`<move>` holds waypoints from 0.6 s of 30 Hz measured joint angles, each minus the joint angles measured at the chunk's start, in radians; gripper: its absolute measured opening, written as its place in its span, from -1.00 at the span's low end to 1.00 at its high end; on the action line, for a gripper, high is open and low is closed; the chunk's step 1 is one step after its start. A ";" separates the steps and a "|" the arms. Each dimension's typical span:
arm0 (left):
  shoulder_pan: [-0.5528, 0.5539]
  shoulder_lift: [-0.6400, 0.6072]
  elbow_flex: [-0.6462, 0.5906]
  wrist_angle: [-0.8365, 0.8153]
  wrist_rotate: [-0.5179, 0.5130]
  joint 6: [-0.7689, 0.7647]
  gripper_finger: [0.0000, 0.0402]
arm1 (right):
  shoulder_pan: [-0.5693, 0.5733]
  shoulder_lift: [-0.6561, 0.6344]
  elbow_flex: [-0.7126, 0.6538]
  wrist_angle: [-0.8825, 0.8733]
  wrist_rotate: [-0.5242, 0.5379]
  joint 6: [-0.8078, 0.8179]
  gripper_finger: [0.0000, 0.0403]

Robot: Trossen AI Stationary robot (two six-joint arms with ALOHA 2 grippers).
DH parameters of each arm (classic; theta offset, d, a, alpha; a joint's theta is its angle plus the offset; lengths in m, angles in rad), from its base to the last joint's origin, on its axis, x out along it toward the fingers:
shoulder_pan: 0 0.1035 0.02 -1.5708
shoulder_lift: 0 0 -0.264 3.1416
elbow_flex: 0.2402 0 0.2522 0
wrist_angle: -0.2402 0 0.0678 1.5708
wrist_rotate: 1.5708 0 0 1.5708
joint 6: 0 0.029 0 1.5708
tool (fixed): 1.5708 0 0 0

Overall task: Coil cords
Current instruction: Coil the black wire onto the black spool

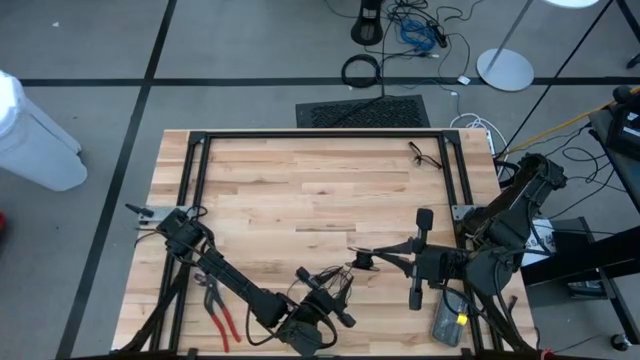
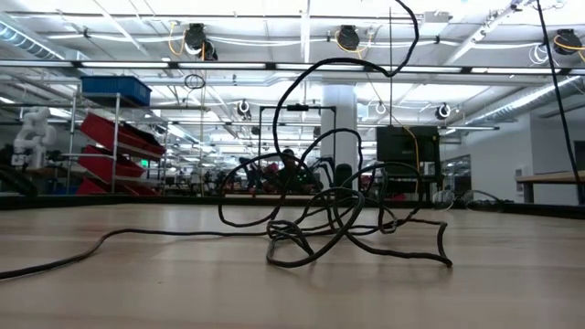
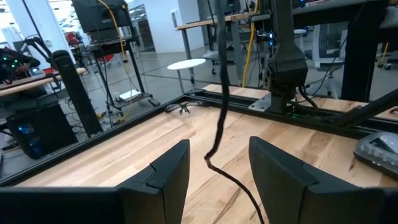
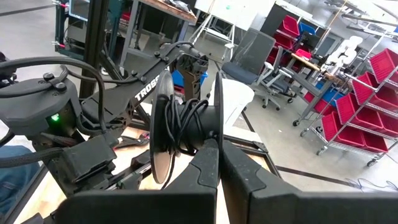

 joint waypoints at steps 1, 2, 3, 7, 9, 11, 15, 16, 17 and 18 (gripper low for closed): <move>0.000 0.000 0.000 0.000 0.000 0.001 -0.19 | 0.000 0.000 0.000 0.000 0.000 0.000 -1.00; 0.000 0.000 0.000 0.000 0.000 0.003 -0.23 | 0.000 0.000 0.000 0.000 0.000 0.000 -1.00; 0.000 0.000 0.000 0.000 0.000 0.005 -0.27 | 0.000 0.000 0.000 0.000 0.000 0.000 -1.00; 0.000 0.000 0.000 -0.001 0.000 0.029 -0.50 | 0.000 0.000 0.000 0.000 0.000 0.000 -1.00; 0.000 0.000 0.000 -0.001 0.000 0.030 -0.61 | 0.000 0.000 0.000 0.000 0.000 0.000 -1.00; 0.000 0.000 0.000 -0.002 0.000 0.031 -0.72 | 0.000 0.000 0.000 0.000 0.000 0.000 -1.00; 0.000 0.000 0.000 -0.010 0.000 0.031 -0.92 | 0.000 0.000 0.000 0.000 0.000 0.000 -1.00; 0.000 0.000 0.000 -0.011 0.000 0.031 -0.95 | 0.000 0.000 0.000 0.000 0.000 0.000 -1.00; 0.000 0.000 0.000 -0.011 0.000 0.033 -0.96 | 0.000 0.000 0.000 0.000 0.000 0.000 -1.00; 0.000 0.000 0.000 -0.011 0.000 0.039 -0.97 | 0.000 0.000 0.000 0.000 0.000 0.000 -1.00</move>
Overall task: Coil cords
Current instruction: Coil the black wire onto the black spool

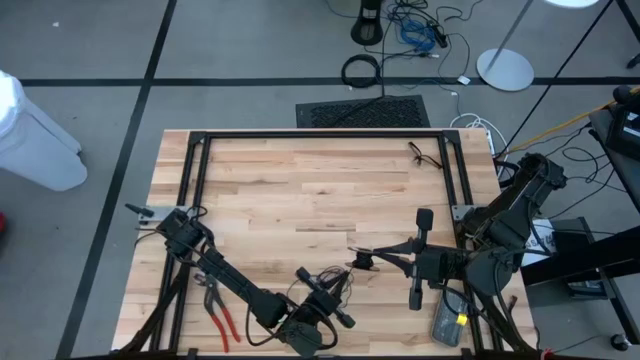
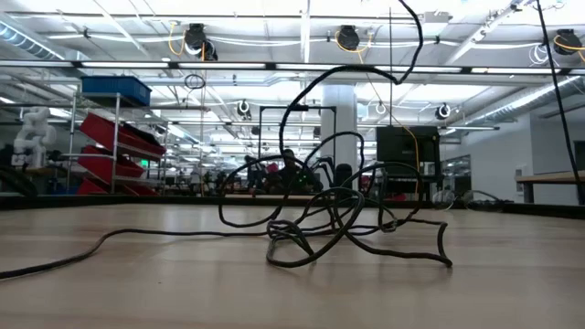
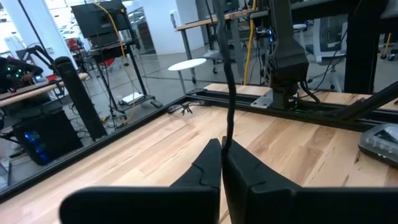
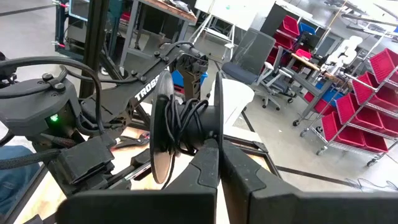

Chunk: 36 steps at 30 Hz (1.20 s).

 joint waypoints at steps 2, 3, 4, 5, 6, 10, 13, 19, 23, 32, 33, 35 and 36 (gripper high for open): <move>0.000 0.000 0.000 0.000 0.000 0.008 -0.93 | 0.000 0.000 0.000 0.000 0.000 0.000 -1.00; 0.000 0.000 0.000 0.000 0.003 0.009 -0.91 | 0.000 0.000 0.000 0.000 0.000 0.000 -1.00; 0.000 0.000 0.000 0.000 0.013 0.010 -0.88 | 0.000 0.000 0.000 0.000 0.000 0.000 -1.00; -0.001 0.000 0.000 0.000 0.027 0.014 -0.85 | 0.000 0.000 0.000 0.000 0.000 0.000 -1.00; -0.002 0.000 0.000 0.001 0.045 0.020 -0.82 | 0.000 0.000 0.000 0.000 0.000 0.000 -1.00; -0.009 0.000 0.000 0.011 0.081 0.063 -0.69 | 0.000 0.000 0.000 -0.001 0.000 0.000 -1.00; -0.016 -0.004 0.000 0.011 0.082 0.072 -0.61 | 0.000 0.000 0.000 -0.001 0.000 0.000 -1.00; -0.023 -0.010 0.002 0.009 0.074 0.070 -0.55 | 0.000 0.000 0.000 -0.002 0.000 0.000 -1.00; -0.023 -0.010 0.002 0.011 0.065 0.068 -0.55 | 0.000 0.000 0.000 -0.010 0.000 0.000 -1.00; -0.029 -0.010 0.002 0.006 0.063 0.095 -0.55 | 0.000 0.000 0.000 -0.010 0.000 0.000 -1.00; -0.030 -0.010 0.002 0.006 0.063 0.095 -0.55 | 0.000 0.000 0.000 -0.010 0.000 0.000 -1.00; -0.031 -0.010 0.001 0.006 0.063 0.095 -0.55 | 0.000 0.000 0.000 -0.010 0.000 0.000 -1.00; -0.031 -0.010 0.001 0.006 0.063 0.095 -0.55 | 0.000 0.000 0.000 -0.010 0.000 0.000 -1.00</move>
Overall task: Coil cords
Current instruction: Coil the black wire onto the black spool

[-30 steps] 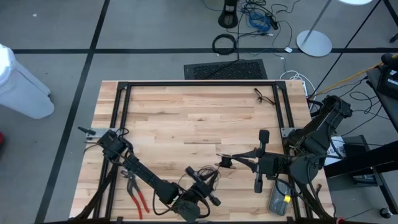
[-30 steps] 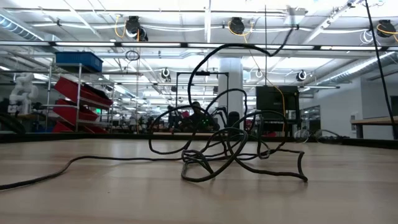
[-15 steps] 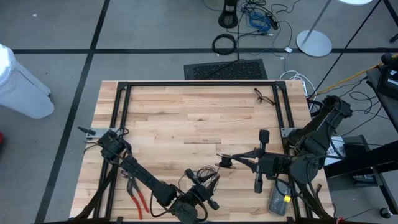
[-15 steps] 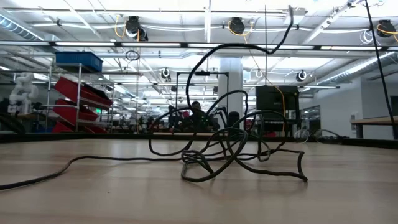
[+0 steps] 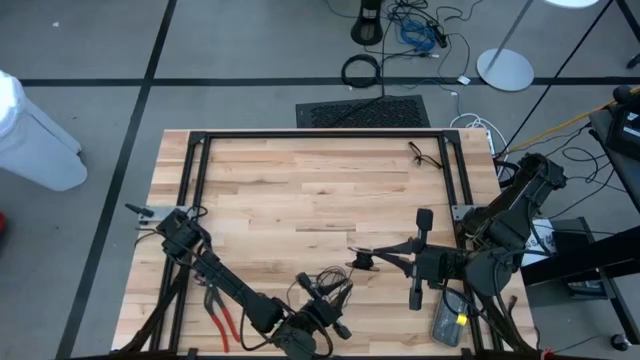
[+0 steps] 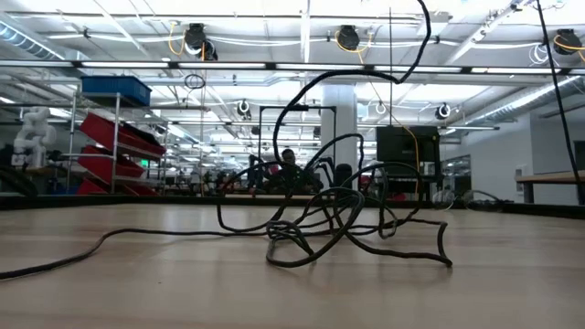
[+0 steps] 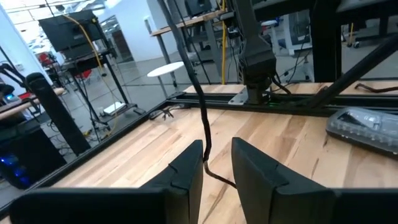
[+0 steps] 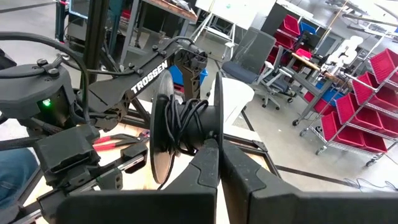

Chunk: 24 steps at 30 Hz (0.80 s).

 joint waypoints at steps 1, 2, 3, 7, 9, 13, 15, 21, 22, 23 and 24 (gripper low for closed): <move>0.001 0.000 0.000 0.001 0.000 0.000 -0.55 | 0.000 0.000 0.000 -0.003 0.000 0.000 -1.00; 0.001 0.000 0.000 0.003 0.000 -0.001 -0.55 | 0.000 0.000 0.000 -0.007 0.000 0.001 -1.00; 0.001 0.000 0.000 0.003 0.000 -0.001 -0.55 | 0.000 0.000 0.000 -0.010 0.000 0.003 -1.00; 0.001 0.000 0.000 0.003 -0.001 -0.001 -0.55 | 0.000 0.000 0.000 -0.012 0.000 0.003 -1.00; 0.001 0.000 0.000 0.003 -0.001 -0.001 -0.55 | 0.000 0.000 0.000 -0.012 0.000 0.004 -1.00; 0.001 0.001 0.000 0.003 -0.005 -0.002 -0.55 | 0.000 0.000 0.000 -0.012 0.000 0.010 -1.00; 0.001 0.001 0.000 0.003 -0.007 -0.002 -0.55 | 0.000 0.000 0.000 -0.013 0.000 0.010 -1.00; 0.001 0.001 -0.001 0.003 -0.032 0.000 -0.71 | 0.000 0.000 0.000 -0.013 0.000 0.010 -1.00; 0.001 0.001 -0.001 0.003 -0.032 0.000 -0.76 | 0.000 0.000 0.000 -0.013 0.000 0.010 -1.00; 0.001 0.001 -0.001 0.002 -0.032 0.000 -0.80 | 0.000 0.000 0.000 -0.013 0.000 0.010 -1.00; 0.001 0.001 -0.001 -0.001 -0.032 0.000 -0.85 | 0.000 0.000 0.000 -0.013 0.000 0.010 -1.00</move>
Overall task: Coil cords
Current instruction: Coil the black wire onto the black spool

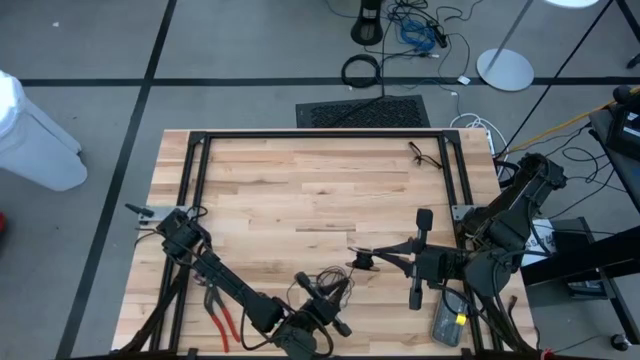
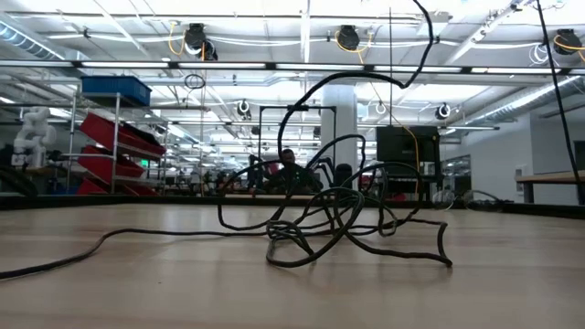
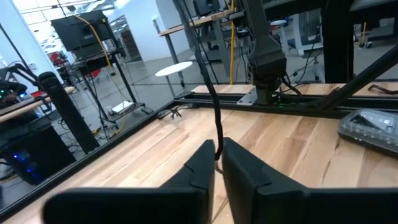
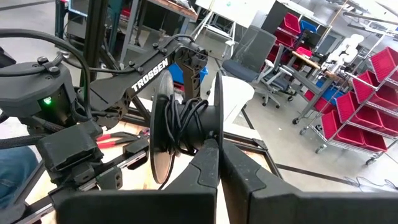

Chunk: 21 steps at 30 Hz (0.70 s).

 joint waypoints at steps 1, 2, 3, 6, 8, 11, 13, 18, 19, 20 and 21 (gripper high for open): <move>0.000 0.000 0.000 -0.003 0.000 0.000 -0.90 | 0.000 0.000 0.000 0.000 0.000 0.000 -1.00; 0.000 0.000 0.000 -0.005 0.000 0.000 -0.94 | 0.000 0.000 0.000 0.000 0.000 0.000 -1.00; -0.001 0.000 0.000 -0.005 -0.001 0.002 -0.96 | 0.000 0.000 0.000 0.000 0.000 0.000 -1.00; -0.002 0.000 0.000 -0.005 -0.002 0.018 -0.97 | 0.000 0.000 0.000 0.000 0.000 0.000 -1.00; -0.002 0.000 0.000 -0.005 -0.005 0.018 -0.97 | 0.000 0.000 0.000 0.000 0.000 0.000 -1.00; 0.001 0.000 0.000 -0.004 -0.006 0.018 -0.98 | 0.000 0.000 0.000 0.000 0.000 0.000 -1.00; 0.011 0.000 0.000 0.002 -0.004 0.018 -0.98 | -0.001 0.000 0.000 0.000 0.001 0.000 -1.00; 0.065 0.000 0.000 0.038 0.081 0.019 -0.99 | -0.002 0.000 0.000 0.001 0.017 0.032 -1.00; 0.074 0.000 0.000 0.046 0.106 0.019 -0.99 | -0.002 0.000 0.000 0.000 0.031 0.038 -1.00; 0.081 0.000 0.000 0.056 0.125 0.022 -0.99 | -0.002 0.000 0.000 0.000 0.048 0.041 -1.00; 0.088 0.000 0.000 0.068 0.143 0.029 -0.99 | -0.002 0.000 0.000 0.000 0.061 0.042 -1.00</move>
